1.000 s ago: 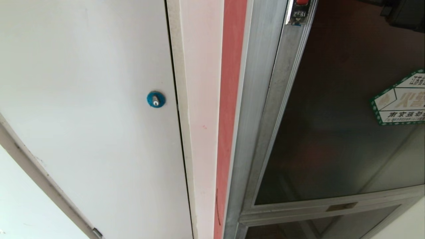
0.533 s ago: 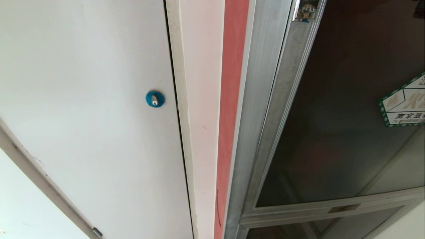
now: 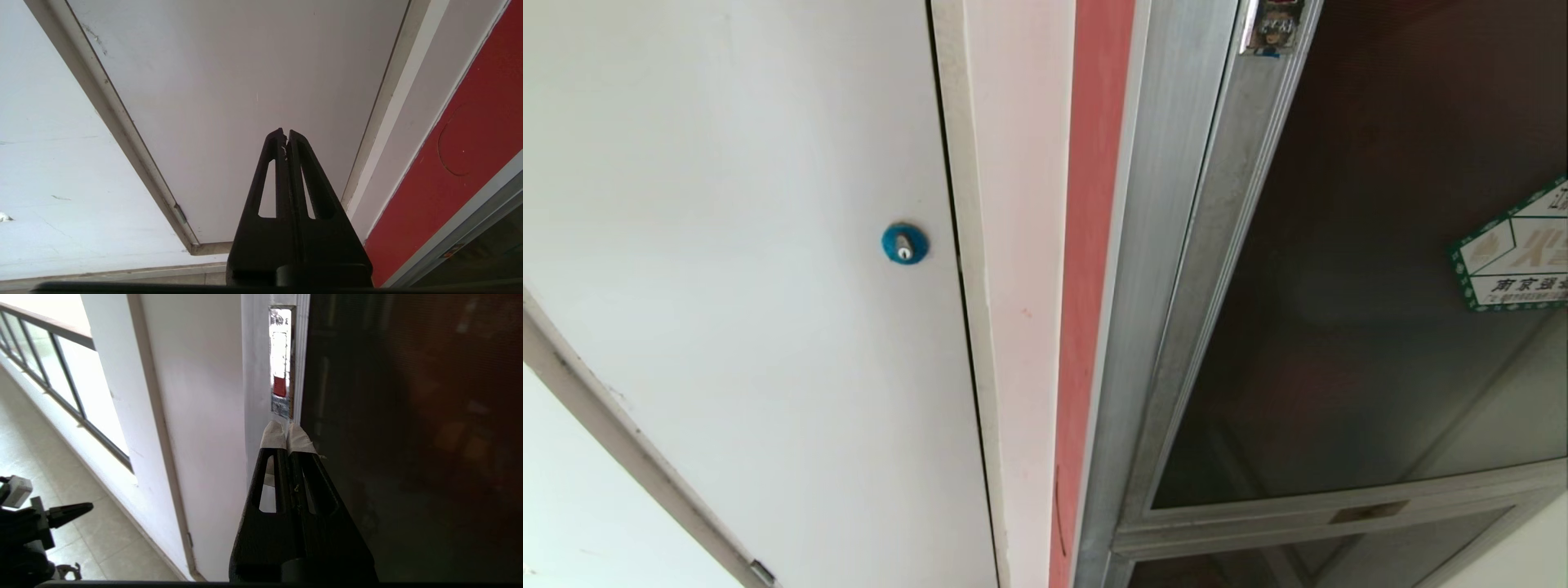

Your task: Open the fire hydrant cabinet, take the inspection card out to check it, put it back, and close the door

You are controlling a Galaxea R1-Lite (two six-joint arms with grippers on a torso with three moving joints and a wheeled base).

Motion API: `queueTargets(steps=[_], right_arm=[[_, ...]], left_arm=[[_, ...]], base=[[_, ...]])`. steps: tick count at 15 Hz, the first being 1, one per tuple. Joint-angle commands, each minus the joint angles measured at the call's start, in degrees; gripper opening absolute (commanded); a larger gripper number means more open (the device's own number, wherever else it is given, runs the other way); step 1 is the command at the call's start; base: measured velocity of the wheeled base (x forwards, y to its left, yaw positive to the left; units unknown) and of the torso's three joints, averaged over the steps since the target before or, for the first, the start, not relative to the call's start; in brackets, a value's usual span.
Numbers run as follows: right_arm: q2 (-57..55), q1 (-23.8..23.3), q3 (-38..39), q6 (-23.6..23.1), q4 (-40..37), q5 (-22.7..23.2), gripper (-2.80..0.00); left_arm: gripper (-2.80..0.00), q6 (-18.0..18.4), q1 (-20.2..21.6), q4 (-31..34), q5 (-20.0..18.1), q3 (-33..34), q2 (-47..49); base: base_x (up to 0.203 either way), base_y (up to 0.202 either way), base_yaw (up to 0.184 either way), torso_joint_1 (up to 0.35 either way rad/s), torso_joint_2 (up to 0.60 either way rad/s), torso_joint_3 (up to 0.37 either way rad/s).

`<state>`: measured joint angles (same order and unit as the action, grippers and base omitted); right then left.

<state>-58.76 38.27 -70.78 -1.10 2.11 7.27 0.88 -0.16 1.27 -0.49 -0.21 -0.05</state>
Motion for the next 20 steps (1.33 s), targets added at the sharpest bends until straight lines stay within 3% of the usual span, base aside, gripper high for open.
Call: queueTargets(steps=[1,3,8,11,14,17,20], right_arm=[[5.81,-2.49,3.17,-0.04,-0.07,-0.07,-2.80],[9.97,-5.09,6.69,-0.04,-0.19,-0.42,-2.80],[17.73,-21.07,12.19,1.03,-2.24,-3.67,-2.80],[24.84,-29.08,13.33,2.55,-11.22,-5.53,-2.80],[31.60,-40.63,14.51,4.69,-18.41,-5.27,-2.80],[39.71,-42.52,19.94,4.06,-20.61,-2.70,-2.80],[42.15,-40.89,24.39,3.74,-21.08,-0.69,-2.80]], left_arm=[[-2.80,0.00,-0.02,0.00,0.02,0.00,-0.04],[-2.80,0.00,-0.02,0.05,-0.04,-0.06,-0.04],[-2.80,0.00,-0.02,0.01,0.04,-0.05,-0.04],[-2.80,0.00,-0.02,-0.03,0.04,0.03,-0.04],[-2.80,0.00,-0.02,-0.03,-0.03,0.03,-0.04],[-2.80,0.00,-0.02,-0.02,-0.03,-0.04,-0.04],[-2.80,0.00,-0.02,0.00,0.02,-0.03,-0.04]], base=[[0.000,0.000,0.000,0.000,0.00,0.000],[0.000,0.000,0.000,0.000,0.00,0.000],[0.000,0.000,0.000,0.000,0.00,0.000],[0.000,0.000,0.000,0.000,0.00,0.000],[0.000,0.000,0.000,0.000,0.00,0.000],[0.000,0.000,0.000,0.000,0.00,0.000],[0.000,0.000,0.000,0.000,0.00,0.000]])
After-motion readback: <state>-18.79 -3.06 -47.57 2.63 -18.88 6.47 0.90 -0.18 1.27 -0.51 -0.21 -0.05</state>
